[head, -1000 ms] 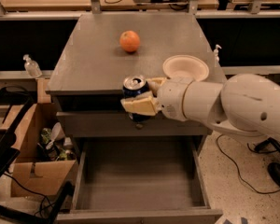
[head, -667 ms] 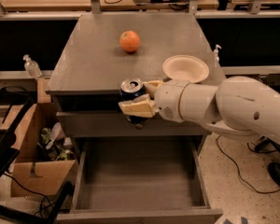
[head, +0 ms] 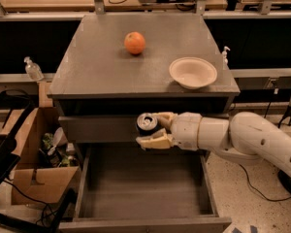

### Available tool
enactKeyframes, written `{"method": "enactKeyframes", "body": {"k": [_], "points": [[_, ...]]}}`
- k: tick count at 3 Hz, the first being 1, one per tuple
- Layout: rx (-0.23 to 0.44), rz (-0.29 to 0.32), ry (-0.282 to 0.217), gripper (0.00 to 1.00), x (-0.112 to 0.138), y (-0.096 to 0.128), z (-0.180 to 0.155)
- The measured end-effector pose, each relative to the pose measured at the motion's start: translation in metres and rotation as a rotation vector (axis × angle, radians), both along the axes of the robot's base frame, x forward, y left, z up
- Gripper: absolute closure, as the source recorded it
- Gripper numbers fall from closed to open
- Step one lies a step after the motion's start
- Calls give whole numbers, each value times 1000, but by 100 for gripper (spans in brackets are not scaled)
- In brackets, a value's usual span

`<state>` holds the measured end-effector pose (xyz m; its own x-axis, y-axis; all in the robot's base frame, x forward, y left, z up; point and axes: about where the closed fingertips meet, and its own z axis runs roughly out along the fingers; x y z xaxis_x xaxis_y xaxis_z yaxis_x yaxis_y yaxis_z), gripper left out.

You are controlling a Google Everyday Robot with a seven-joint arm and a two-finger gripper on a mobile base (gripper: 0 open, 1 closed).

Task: Place pepsi can into middle drawer

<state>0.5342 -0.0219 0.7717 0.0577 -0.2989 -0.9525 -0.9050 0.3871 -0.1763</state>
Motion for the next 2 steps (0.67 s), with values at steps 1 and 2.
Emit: {"method": "enactKeyframes", "body": {"k": [1, 2], "points": [[15, 88, -49, 100, -2, -8, -35], [22, 156, -40, 100, -4, -4, -76]]}}
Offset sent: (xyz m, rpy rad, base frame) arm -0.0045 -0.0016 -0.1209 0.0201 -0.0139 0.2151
